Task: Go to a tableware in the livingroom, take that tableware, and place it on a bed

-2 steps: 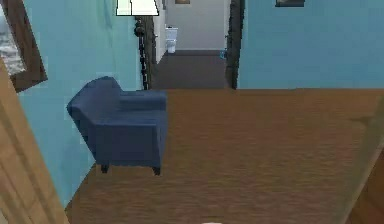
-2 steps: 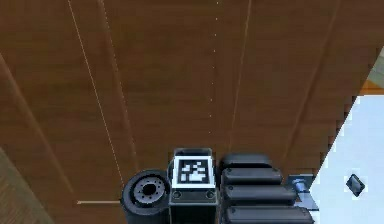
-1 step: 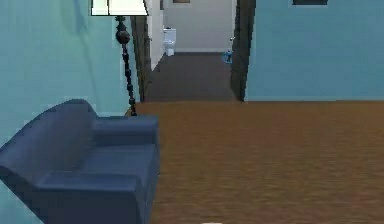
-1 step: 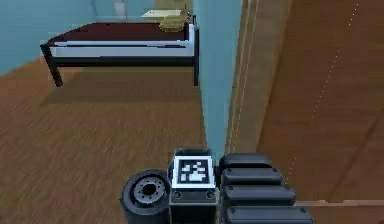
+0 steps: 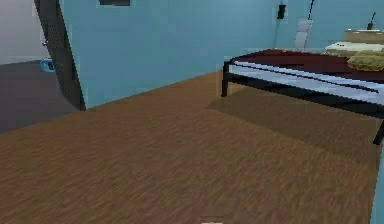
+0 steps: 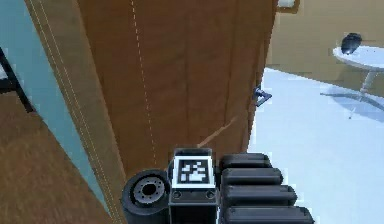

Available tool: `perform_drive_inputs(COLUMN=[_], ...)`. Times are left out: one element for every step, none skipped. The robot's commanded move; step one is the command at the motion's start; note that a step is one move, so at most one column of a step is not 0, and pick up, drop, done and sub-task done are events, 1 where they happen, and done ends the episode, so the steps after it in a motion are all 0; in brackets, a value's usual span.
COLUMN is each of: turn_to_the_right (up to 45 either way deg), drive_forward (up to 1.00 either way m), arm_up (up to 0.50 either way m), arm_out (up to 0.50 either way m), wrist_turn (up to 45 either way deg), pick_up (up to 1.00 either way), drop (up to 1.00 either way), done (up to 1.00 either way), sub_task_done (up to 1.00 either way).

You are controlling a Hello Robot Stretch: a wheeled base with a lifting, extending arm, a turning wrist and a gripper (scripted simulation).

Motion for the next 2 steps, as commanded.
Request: perform_drive_inputs(turn_to_the_right=[9.0, 0.0], drive_forward=[0.00, 0.35], arm_up=[0.00, 0.00], arm_out=[0.00, 0.00], wrist_turn=[0.0, 0.0], pick_up=[0.00, 0.00], drop=[0.00, 0.00], done=[0.00, 0.00], sub_task_done=[0.00, 0.00])
